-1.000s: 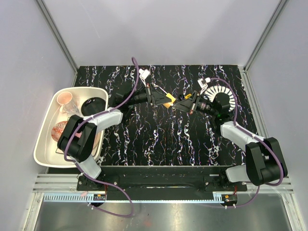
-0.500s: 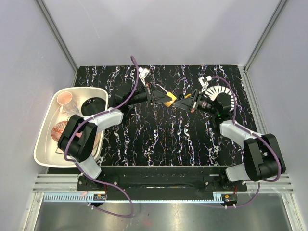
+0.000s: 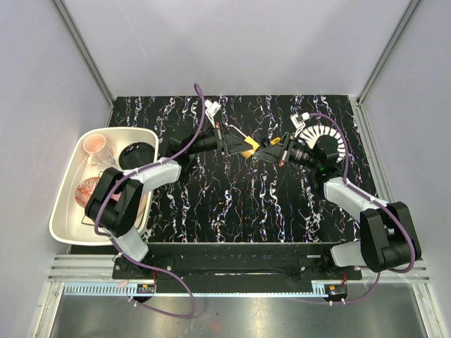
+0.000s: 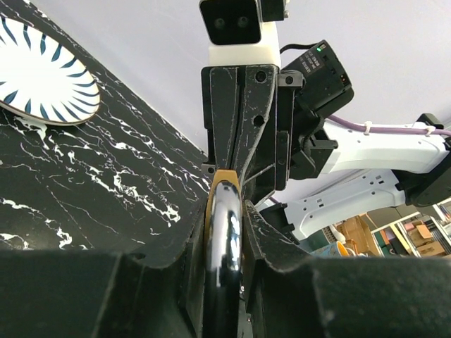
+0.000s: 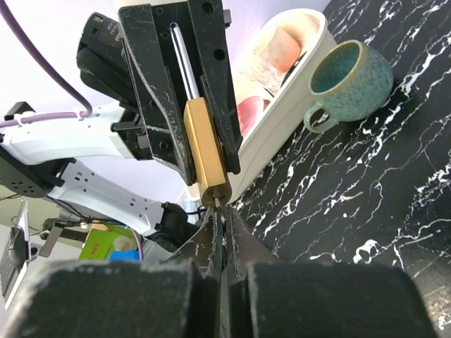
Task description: Unlock with the key
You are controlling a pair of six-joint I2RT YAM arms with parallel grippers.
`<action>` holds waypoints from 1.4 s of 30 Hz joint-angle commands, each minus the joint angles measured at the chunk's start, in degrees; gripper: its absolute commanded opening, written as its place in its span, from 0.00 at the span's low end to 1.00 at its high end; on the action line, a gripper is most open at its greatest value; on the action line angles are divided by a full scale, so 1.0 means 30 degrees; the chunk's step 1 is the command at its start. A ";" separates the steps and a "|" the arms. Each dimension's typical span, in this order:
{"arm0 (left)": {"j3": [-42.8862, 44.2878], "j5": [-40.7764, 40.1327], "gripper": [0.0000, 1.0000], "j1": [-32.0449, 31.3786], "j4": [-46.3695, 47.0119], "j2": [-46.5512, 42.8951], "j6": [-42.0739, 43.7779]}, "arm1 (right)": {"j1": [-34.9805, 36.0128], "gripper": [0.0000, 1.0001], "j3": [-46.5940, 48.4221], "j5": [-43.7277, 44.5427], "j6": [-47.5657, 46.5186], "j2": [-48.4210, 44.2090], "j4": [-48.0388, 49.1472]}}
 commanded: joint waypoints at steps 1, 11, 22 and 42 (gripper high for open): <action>0.0748 0.2233 0.00 -0.1345 -0.0641 -0.0888 0.1029 | -0.0021 0.00 0.0965 0.2817 -0.1303 -0.0504 -0.0413; 0.1158 0.2584 0.00 -0.1316 -0.2108 -0.1562 0.2788 | 0.0007 0.00 0.0995 0.1939 -0.0131 -0.0151 0.0640; 0.1246 0.3345 0.00 -0.1344 -0.1203 -0.1592 0.2584 | 0.0037 0.00 0.0556 0.1470 0.1129 -0.0094 0.2135; 0.0954 0.6333 0.00 -0.1666 0.4947 -0.1327 0.0358 | 0.0036 0.00 0.0525 0.0795 0.5488 0.0609 0.4976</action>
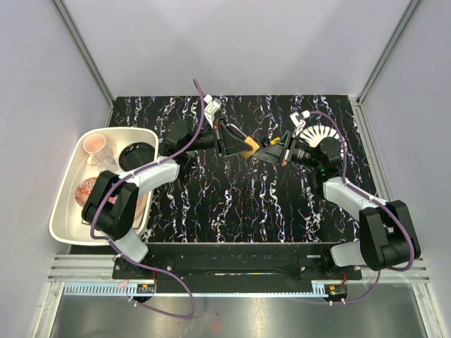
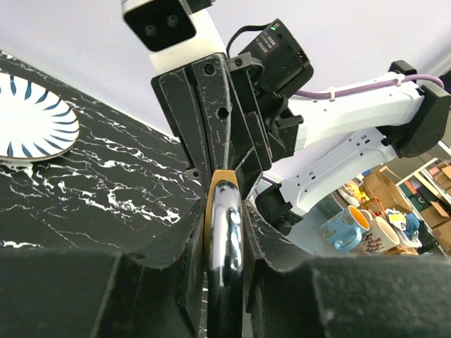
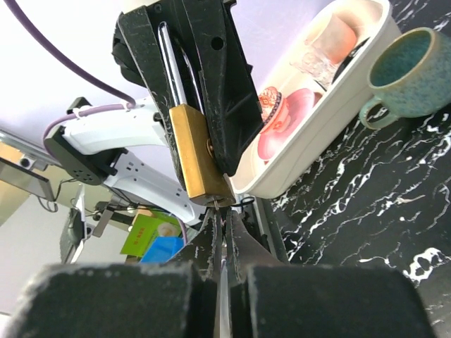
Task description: Unlock with the key
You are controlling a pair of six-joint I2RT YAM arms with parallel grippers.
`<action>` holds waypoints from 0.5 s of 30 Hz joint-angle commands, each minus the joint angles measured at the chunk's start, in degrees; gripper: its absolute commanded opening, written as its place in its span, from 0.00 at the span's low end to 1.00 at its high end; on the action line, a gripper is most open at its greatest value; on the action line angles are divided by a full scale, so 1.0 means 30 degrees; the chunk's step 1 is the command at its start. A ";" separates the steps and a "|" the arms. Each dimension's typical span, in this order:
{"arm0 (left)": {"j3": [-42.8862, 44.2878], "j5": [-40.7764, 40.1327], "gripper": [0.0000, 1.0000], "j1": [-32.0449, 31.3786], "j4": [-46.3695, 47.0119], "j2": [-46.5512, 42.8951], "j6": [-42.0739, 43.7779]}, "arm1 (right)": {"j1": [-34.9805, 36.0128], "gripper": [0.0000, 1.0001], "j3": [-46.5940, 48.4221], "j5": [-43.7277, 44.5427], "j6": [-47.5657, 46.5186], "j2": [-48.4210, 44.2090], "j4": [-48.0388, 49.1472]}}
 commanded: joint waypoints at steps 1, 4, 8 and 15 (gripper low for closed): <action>0.0414 0.4279 0.00 -0.1579 0.4099 -0.0643 -0.1348 | 0.0008 0.00 0.0577 0.2362 0.2317 0.0595 0.2711; 0.0356 0.4485 0.00 -0.1697 0.4449 -0.0702 -0.1348 | -0.0022 0.00 0.0606 0.2420 0.2904 0.0801 0.2743; 0.0297 0.4865 0.00 -0.1872 0.4947 -0.0731 -0.1435 | 0.0007 0.00 0.0547 0.2479 0.3695 0.1065 0.3006; 0.0179 0.5363 0.00 -0.2312 0.7112 -0.0439 -0.2372 | -0.0022 0.00 0.0518 0.2479 0.4780 0.1504 0.3447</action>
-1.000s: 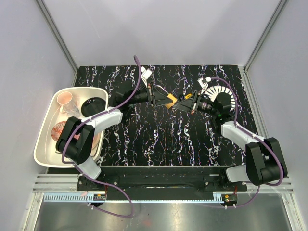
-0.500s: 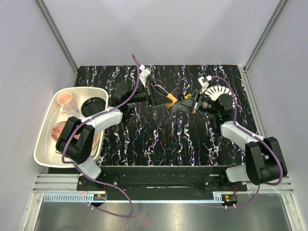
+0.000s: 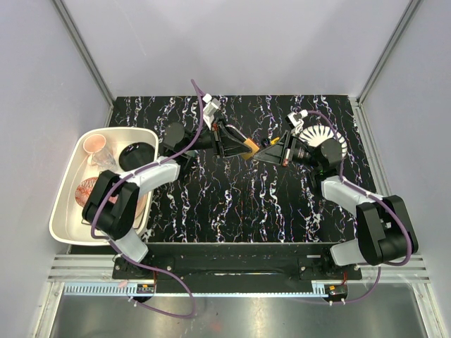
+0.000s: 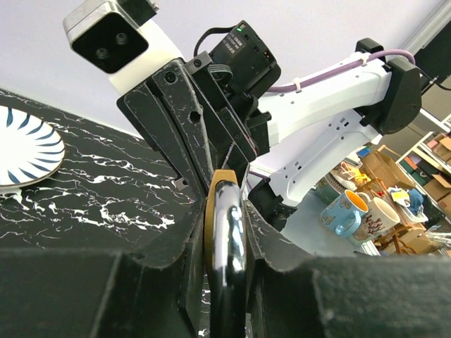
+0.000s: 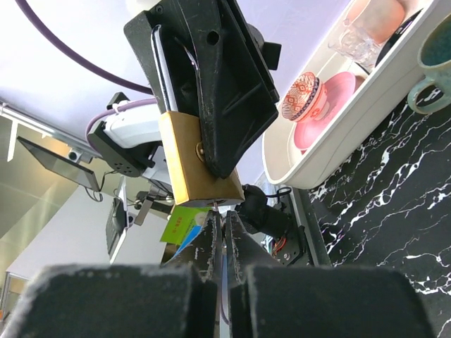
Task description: Unlock with the key
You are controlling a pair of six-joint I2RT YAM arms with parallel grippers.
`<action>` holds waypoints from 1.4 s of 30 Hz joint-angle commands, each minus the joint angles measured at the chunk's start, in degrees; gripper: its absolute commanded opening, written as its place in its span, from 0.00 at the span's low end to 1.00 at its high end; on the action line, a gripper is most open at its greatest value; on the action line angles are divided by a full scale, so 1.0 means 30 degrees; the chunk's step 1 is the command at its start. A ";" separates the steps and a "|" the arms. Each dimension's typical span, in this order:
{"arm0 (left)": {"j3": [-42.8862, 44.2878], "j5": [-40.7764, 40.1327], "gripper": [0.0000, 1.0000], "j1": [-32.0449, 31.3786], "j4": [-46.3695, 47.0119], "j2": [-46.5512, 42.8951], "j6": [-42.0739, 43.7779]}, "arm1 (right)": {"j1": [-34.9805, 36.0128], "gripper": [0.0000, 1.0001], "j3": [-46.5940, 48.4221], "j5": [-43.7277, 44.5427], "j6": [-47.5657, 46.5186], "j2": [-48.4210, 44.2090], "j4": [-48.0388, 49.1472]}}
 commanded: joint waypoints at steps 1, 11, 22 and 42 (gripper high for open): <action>0.0216 0.4234 0.00 -0.2276 0.4471 -0.0446 -0.1834 | -0.0051 0.00 0.0518 0.3601 0.0758 0.0746 0.0291; 0.0040 0.4498 0.00 -0.2538 0.5585 -0.0475 -0.2127 | -0.0051 0.00 0.0431 0.3572 0.2077 0.1333 0.1288; 0.0012 0.4938 0.00 -0.2920 0.7696 -0.0445 -0.3125 | -0.0051 0.00 0.0518 0.3426 0.2636 0.1685 0.2372; 0.1563 0.1863 0.00 -0.2510 -1.1488 -0.1793 0.8563 | -0.2365 0.47 0.4939 0.0464 -1.9013 -0.5200 -1.6228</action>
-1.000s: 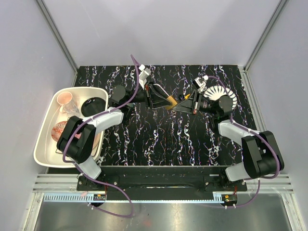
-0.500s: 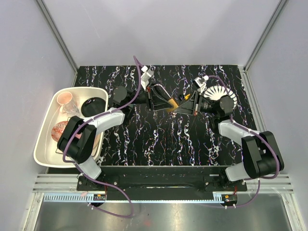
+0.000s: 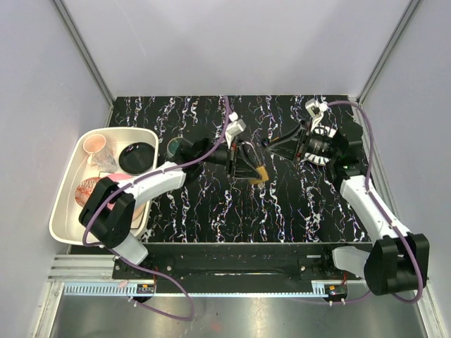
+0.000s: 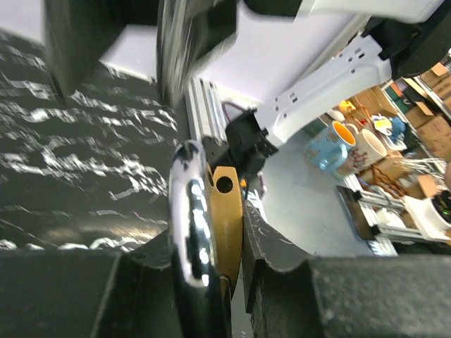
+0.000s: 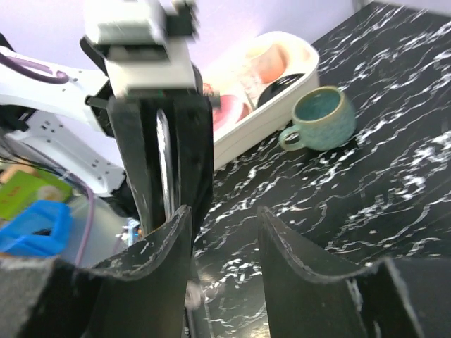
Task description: Unlock with the key
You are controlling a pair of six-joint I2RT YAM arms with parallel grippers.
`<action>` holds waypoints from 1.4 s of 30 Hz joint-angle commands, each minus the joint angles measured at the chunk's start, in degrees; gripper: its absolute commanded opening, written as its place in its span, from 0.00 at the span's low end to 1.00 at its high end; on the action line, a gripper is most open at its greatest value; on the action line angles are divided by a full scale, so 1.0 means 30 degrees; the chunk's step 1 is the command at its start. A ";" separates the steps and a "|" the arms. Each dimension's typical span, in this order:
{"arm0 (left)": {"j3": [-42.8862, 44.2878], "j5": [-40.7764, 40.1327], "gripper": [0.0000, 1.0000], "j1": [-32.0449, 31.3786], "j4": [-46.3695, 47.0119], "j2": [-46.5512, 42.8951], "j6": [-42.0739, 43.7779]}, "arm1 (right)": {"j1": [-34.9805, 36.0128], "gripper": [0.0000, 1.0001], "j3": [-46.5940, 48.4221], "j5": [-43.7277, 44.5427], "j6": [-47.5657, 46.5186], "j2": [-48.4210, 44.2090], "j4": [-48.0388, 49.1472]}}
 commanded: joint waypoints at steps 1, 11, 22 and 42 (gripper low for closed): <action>0.1577 0.0478 0.00 -0.0390 -0.4170 -0.0540 0.3063 | -0.0056 0.48 0.2245 0.1675 -0.4713 -0.1229 -0.4346; 0.1960 0.0185 0.00 -0.0713 -0.4904 0.0514 0.3154 | 0.0003 0.48 0.3074 0.0361 -0.3018 0.0439 -0.2539; 0.2576 0.0302 0.00 -0.1123 -0.5521 0.1306 0.3271 | 0.1730 0.48 0.2131 -0.0873 -0.5794 0.0470 -0.3938; 0.2664 0.0565 0.00 -0.1357 -0.5579 0.1335 0.3329 | 0.2933 0.33 0.2101 -0.0638 -0.8553 0.1465 -0.6372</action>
